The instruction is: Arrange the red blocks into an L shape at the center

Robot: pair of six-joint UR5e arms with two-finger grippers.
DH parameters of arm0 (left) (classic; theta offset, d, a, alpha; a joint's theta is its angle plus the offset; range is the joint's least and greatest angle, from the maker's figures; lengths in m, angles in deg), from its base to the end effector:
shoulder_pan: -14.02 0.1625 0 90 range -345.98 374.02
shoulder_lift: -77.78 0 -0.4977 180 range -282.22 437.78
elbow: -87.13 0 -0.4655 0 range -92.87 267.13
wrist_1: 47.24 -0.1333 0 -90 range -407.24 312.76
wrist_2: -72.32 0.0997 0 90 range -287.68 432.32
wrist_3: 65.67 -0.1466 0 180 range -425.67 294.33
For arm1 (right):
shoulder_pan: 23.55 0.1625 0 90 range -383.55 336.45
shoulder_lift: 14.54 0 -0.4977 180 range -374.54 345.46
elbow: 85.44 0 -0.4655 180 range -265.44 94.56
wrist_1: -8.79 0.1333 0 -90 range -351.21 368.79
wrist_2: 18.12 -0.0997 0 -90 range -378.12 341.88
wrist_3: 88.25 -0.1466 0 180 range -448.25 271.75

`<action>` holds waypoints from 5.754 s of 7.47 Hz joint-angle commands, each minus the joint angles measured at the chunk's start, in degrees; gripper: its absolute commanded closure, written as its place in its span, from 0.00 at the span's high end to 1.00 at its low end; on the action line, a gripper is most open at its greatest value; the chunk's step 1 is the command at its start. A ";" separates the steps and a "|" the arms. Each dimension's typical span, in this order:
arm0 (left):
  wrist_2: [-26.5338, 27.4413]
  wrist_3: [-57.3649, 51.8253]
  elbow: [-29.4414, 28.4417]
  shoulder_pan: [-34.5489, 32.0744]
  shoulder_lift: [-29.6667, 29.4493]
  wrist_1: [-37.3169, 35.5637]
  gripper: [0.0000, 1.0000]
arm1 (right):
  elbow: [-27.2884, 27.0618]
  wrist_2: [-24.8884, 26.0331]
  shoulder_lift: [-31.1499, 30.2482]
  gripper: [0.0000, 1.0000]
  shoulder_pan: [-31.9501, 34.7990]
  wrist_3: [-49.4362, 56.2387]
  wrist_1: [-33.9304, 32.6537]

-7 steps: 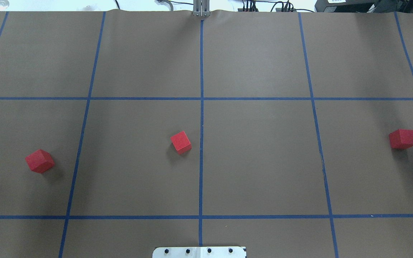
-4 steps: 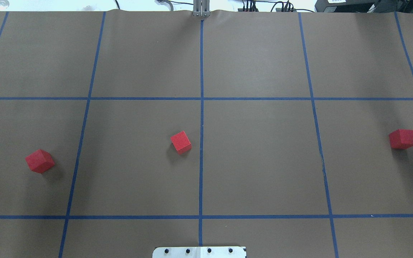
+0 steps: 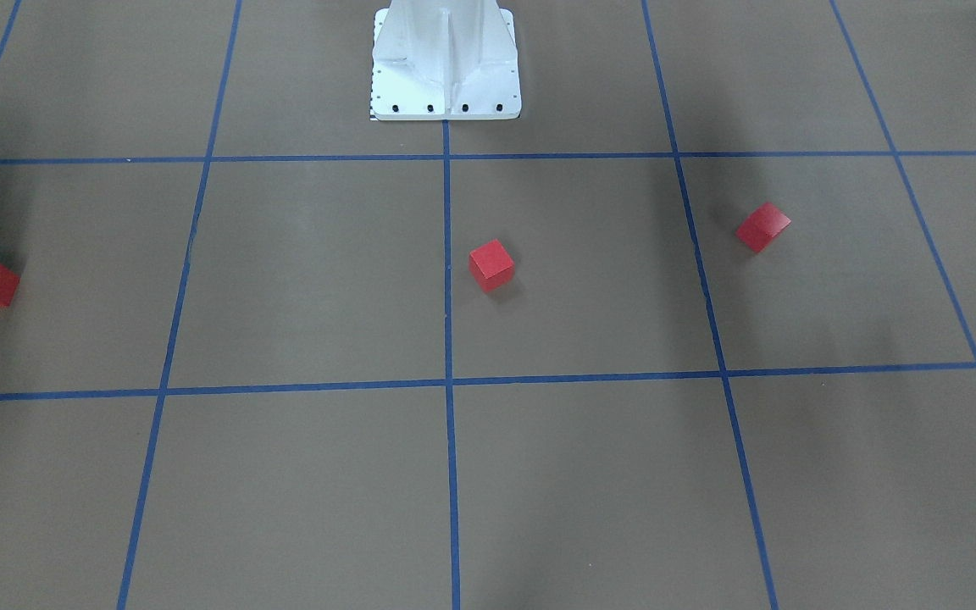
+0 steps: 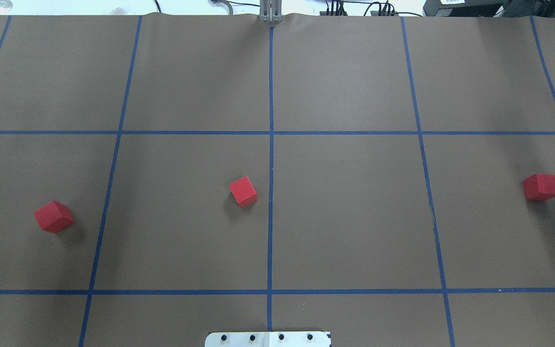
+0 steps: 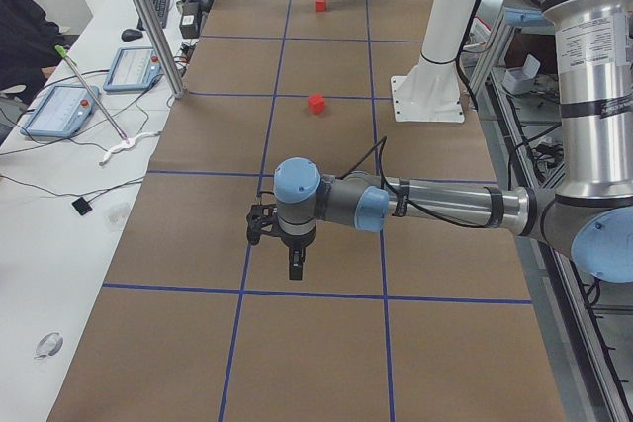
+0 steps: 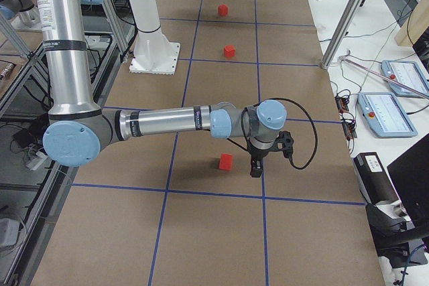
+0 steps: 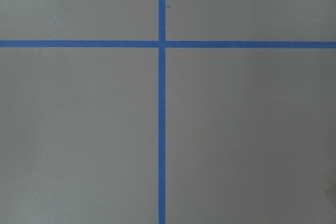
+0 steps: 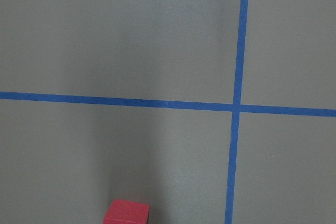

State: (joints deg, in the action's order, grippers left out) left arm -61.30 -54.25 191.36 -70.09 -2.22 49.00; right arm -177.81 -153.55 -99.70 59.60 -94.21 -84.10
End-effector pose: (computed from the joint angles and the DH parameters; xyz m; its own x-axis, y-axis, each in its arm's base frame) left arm 0.0188 -0.4958 0.7045 0.7132 0.0014 -0.7009 0.0411 0.9982 0.0438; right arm -0.0442 -0.6101 0.6951 0.6990 -0.0334 0.7144 0.0466 0.9989 0.0012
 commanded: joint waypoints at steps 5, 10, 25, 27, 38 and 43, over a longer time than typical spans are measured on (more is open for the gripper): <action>-0.24 -0.08 0.36 0.00 0.01 0.35 1.00 | 0.17 -1.50 -5.36 1.00 -2.10 -0.72 12.01; -0.24 0.09 1.16 0.00 0.10 0.44 1.00 | -0.62 -1.86 -5.71 0.99 -6.23 -11.93 12.55; -0.42 0.18 1.59 0.09 0.89 1.67 1.00 | 1.92 5.44 -8.61 0.66 -20.83 -25.77 22.92; -0.68 0.18 1.68 0.09 0.89 1.58 1.00 | 2.02 5.44 -8.70 0.00 -20.75 -25.59 23.01; -1.30 0.18 1.60 0.09 0.80 1.50 1.00 | -3.55 21.17 33.36 0.00 -51.15 -66.64 3.24; -1.30 0.18 1.59 0.18 0.72 1.58 1.00 | 2.36 23.10 40.08 0.00 -57.47 -71.91 3.15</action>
State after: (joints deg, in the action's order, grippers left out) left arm -62.55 -54.07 192.96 -69.92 -1.50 50.51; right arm -176.64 -131.34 -60.62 3.76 -164.99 -80.94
